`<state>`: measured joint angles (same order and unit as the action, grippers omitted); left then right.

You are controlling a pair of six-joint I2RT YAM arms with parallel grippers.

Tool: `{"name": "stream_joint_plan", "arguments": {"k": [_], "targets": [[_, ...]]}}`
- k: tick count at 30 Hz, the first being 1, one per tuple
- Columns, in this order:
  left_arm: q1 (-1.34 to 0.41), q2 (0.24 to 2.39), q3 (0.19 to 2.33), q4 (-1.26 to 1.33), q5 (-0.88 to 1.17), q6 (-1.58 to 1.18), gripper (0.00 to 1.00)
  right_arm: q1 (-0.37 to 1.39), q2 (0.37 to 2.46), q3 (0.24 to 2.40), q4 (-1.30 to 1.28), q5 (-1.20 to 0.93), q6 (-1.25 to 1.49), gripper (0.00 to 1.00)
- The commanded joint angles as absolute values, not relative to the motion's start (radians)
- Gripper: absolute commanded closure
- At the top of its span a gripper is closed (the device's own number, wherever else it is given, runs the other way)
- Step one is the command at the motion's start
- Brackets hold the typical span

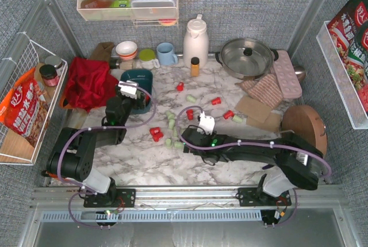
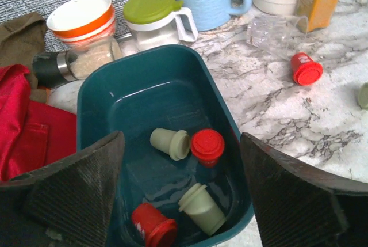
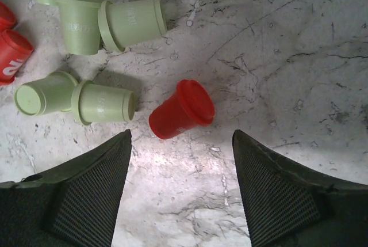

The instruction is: Mix the coffee capsules in the storage basket

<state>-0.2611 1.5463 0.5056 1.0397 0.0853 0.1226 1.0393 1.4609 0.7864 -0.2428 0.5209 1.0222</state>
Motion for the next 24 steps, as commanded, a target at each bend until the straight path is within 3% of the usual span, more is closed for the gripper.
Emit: {"name": "stream_joint_plan", "arguments": {"k": [1,3,14,20,24], "targets": [[-0.236,1.549,0.516,1.097,0.106,0.066,0.07,1.066,1.536,0.843,-0.298,0.641,1.083,0.24],[-0.228,1.543,0.52,1.094,0.109,0.06,0.01,1.078,1.564,0.862,-0.274,0.652,0.945,0.23],[-0.224,1.439,0.52,1.083,0.111,0.029,0.01,1.077,1.638,0.946,-0.283,0.461,0.292,0.22],[-0.224,1.434,0.519,1.081,0.136,0.031,0.01,0.984,1.693,0.958,-0.282,0.285,0.207,0.23],[-0.224,1.43,0.517,1.081,0.138,0.04,0.01,0.946,1.718,0.956,-0.273,0.243,0.213,0.31]]}}
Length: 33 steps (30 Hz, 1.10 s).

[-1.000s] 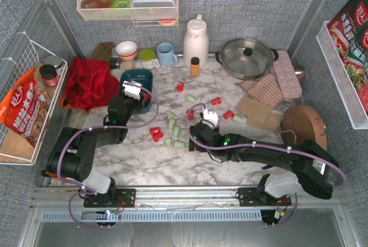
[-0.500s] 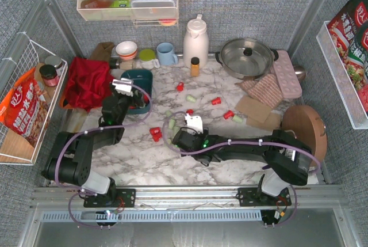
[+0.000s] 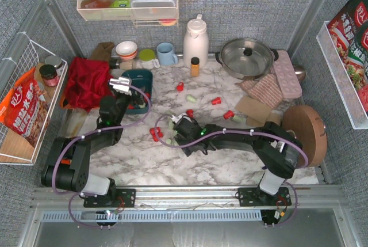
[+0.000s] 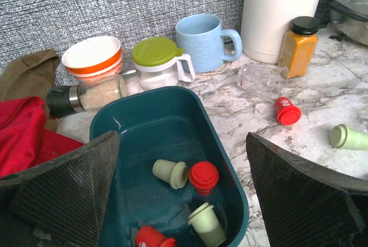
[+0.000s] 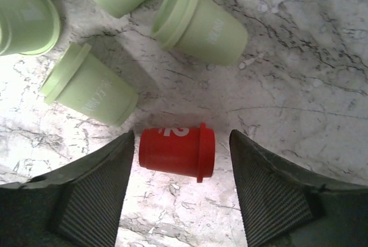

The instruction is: Mix the coffee capsules in the storage basket

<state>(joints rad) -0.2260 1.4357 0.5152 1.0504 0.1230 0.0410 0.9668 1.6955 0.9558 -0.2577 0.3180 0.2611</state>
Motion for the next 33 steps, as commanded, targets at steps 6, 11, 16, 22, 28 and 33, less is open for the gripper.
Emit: {"name": "stream_joint_plan", "arguments": {"k": [6,11,16,22,28,33], "targets": [[-0.225,1.433,0.519,1.081,0.161,0.041,0.01,0.941,1.745,0.979,-0.285,0.237,0.24,0.58],[-0.239,1.43,0.519,1.092,0.264,0.085,0.01,0.912,1.705,0.975,-0.281,0.263,0.316,0.67],[-0.285,1.436,0.475,1.208,0.434,0.159,0.01,0.812,1.567,0.94,-0.217,0.176,0.477,0.77],[-0.385,1.425,0.427,1.264,0.615,0.31,0.01,0.697,1.36,0.85,-0.027,0.084,0.687,0.78],[-0.482,1.424,0.426,1.264,0.753,0.306,0.01,0.689,1.203,0.729,0.305,-0.016,0.737,0.77],[-0.56,1.427,0.428,1.26,0.813,0.298,0.01,0.69,1.166,0.714,0.396,-0.09,0.726,0.78]]}}
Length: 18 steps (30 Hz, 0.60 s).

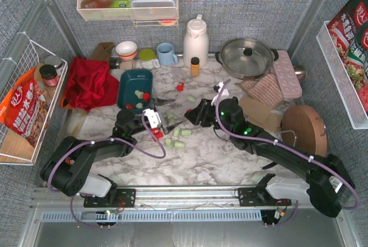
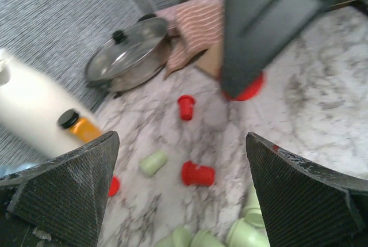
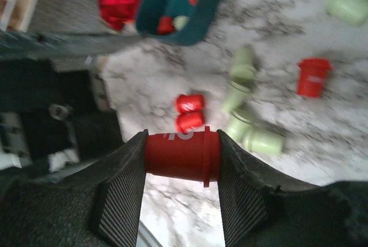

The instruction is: Mix the coffee capsules in the storage basket

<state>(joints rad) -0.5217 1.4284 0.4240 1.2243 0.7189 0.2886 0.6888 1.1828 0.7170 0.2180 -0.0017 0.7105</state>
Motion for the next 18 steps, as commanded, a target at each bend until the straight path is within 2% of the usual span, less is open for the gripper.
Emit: {"name": "stream_joint_plan", "arguments": {"k": [1,5,10,16,18], "targets": [[-0.571,1.427,0.428,1.257,0.816,0.297,0.01,0.69,1.167,0.711,0.412,-0.107,0.722,0.78],[-0.592,1.424,0.432,1.247,0.844,0.295,0.03,0.69,1.188,0.68,0.541,-0.177,0.73,0.78],[-0.615,1.405,0.43,1.249,0.837,0.297,0.19,0.694,1.238,0.678,0.607,-0.234,0.732,0.78],[-0.629,1.382,0.425,1.249,0.823,0.304,0.31,0.697,1.266,0.676,0.636,-0.249,0.737,0.78],[-0.631,1.378,0.423,1.249,0.816,0.311,0.38,0.699,1.273,0.675,0.643,-0.253,0.742,0.78]]}}
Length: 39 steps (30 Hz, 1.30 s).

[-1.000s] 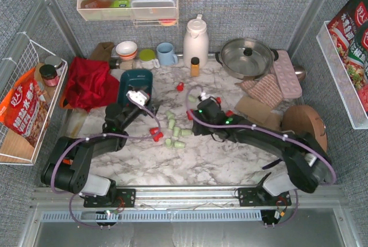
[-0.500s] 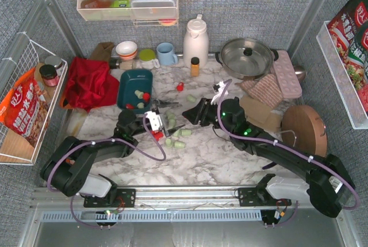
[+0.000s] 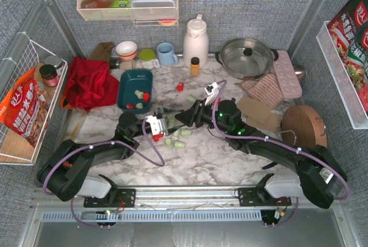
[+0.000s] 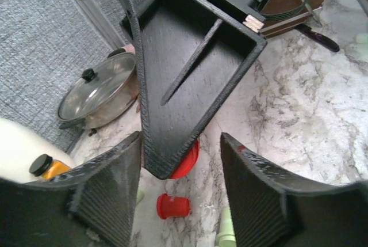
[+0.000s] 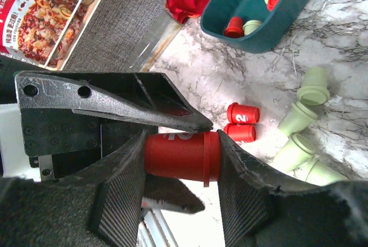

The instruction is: Mix the coffee capsules in the storage basket

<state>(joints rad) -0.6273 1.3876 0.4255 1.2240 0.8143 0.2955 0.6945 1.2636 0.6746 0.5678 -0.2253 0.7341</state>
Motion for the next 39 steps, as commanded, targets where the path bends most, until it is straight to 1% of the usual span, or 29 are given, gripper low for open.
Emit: {"name": "stream_joint_plan", "arguments": {"k": [1,3,6,9,11,14,17,19,23,26,29,31,36,39], "targets": [[-0.631,1.377,0.422,1.249,0.815,0.314,0.42,0.7,1.276,0.674,0.646,-0.254,0.745,0.77],[-0.632,1.373,0.42,1.25,0.812,0.319,0.51,0.7,1.283,0.672,0.654,-0.257,0.751,0.78],[-0.634,1.369,0.417,1.251,0.805,0.328,0.62,0.701,1.29,0.668,0.668,-0.264,0.76,0.77],[-0.634,1.366,0.414,1.243,0.8,0.343,0.67,0.701,1.291,0.664,0.683,-0.264,0.767,0.76],[-0.635,1.364,0.416,1.228,0.797,0.357,0.69,0.701,1.282,0.664,0.683,-0.26,0.767,0.7],[-0.635,1.362,0.418,1.2,0.773,0.377,0.71,0.701,1.257,0.667,0.643,-0.241,0.753,0.53],[-0.634,1.359,0.424,1.151,0.729,0.41,0.72,0.702,1.213,0.659,0.583,-0.19,0.719,0.43],[-0.632,1.358,0.43,1.111,0.7,0.425,0.73,0.699,1.173,0.645,0.551,-0.147,0.695,0.39],[-0.621,1.362,0.433,1.098,0.642,0.412,0.74,0.694,1.095,0.631,0.471,-0.078,0.643,0.36],[-0.59,1.364,0.436,1.109,0.571,0.381,0.75,0.696,1.077,0.665,0.33,-0.042,0.577,0.36],[-0.513,1.372,0.452,1.118,0.441,0.333,0.74,0.702,1.13,0.761,0.11,0.001,0.486,0.37],[-0.446,1.384,0.458,1.132,0.394,0.315,0.73,0.713,1.189,0.8,0.011,0.034,0.455,0.37],[-0.284,1.454,0.455,1.213,0.384,0.28,0.69,0.742,1.379,0.848,-0.035,0.041,0.443,0.36],[-0.222,1.508,0.452,1.264,0.398,0.24,0.67,0.766,1.516,0.909,-0.05,0.048,0.435,0.32]]}}
